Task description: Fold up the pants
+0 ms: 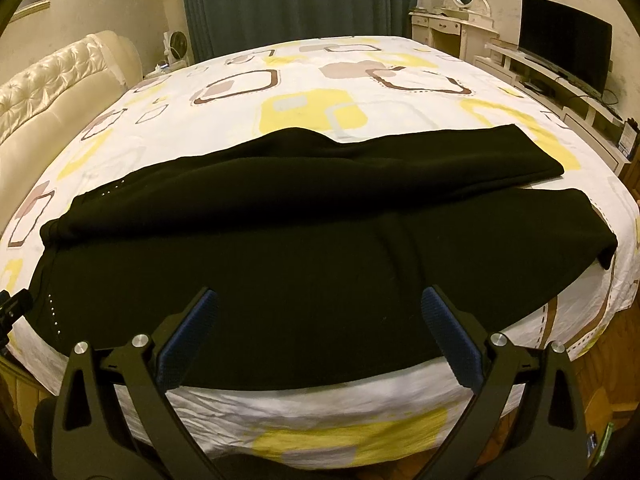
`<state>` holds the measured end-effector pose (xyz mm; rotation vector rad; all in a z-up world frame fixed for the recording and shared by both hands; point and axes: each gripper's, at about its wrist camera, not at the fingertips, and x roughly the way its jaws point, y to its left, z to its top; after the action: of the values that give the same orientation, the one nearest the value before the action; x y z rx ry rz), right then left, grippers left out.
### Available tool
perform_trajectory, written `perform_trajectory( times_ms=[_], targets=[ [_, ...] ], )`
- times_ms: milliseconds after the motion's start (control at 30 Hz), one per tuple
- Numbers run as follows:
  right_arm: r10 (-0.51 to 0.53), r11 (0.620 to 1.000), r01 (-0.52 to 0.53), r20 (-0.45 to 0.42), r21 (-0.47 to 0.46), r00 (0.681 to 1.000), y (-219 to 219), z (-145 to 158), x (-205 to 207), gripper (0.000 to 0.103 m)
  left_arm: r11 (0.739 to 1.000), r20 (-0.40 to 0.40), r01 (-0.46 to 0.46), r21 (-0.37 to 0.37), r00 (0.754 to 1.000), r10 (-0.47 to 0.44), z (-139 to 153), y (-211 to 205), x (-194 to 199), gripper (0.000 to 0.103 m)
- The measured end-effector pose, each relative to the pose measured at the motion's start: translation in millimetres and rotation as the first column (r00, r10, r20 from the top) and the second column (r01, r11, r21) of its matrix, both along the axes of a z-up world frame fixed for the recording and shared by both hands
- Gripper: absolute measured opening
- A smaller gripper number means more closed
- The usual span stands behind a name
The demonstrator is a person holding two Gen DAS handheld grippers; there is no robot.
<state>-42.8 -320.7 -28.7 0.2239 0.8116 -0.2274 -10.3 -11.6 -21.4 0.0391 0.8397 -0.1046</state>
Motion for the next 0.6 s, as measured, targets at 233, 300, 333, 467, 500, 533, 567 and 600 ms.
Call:
perform_trajectory(
  times_ms=[233,300,333,467,500,533,567,600],
  targets=[
    [0.003,1.0,-0.003,-0.002,0.001,1.0,0.4,-1.2,0.1,0.101,1.0,-0.001,-0.001,0.0,1.0,0.001,-0.1,-0.1,0.3,0.099],
    [0.003,1.0,-0.003,-0.003,0.0,1.0,0.9,-0.4,1.5,0.101,1.0,-0.001,0.0,0.001,1.0,0.0,-0.2,-0.1,0.2,0.099],
    [0.003,1.0,-0.003,-0.004,0.001,1.0,1.0,-0.5,1.6,0.101,1.0,0.0,0.0,0.002,1.0,0.0,-0.1,-0.1,0.2,0.099],
    [0.004,1.0,-0.003,-0.006,0.002,1.0,2.8,-1.7,1.5,0.101,1.0,-0.001,0.0,0.001,1.0,0.0,0.4,-0.1,0.4,0.099],
    [0.004,1.0,-0.004,-0.007,0.002,1.0,2.8,-1.7,1.7,0.101,1.0,-0.001,0.0,0.001,1.0,0.0,0.4,-0.1,0.4,0.099],
    [0.004,1.0,-0.004,-0.008,0.002,1.0,3.5,-2.4,1.6,0.101,1.0,-0.001,0.0,0.001,1.0,0.0,0.2,-0.1,0.4,0.099],
    [0.005,1.0,-0.005,-0.009,0.002,1.0,3.9,-2.8,2.2,0.101,1.0,-0.001,0.0,0.001,1.0,0.0,0.4,-0.1,0.4,0.099],
    [0.005,1.0,-0.005,-0.008,0.002,1.0,3.9,-2.7,2.4,0.101,1.0,-0.002,-0.001,0.001,1.0,0.001,0.2,-0.1,0.4,0.099]
  ],
)
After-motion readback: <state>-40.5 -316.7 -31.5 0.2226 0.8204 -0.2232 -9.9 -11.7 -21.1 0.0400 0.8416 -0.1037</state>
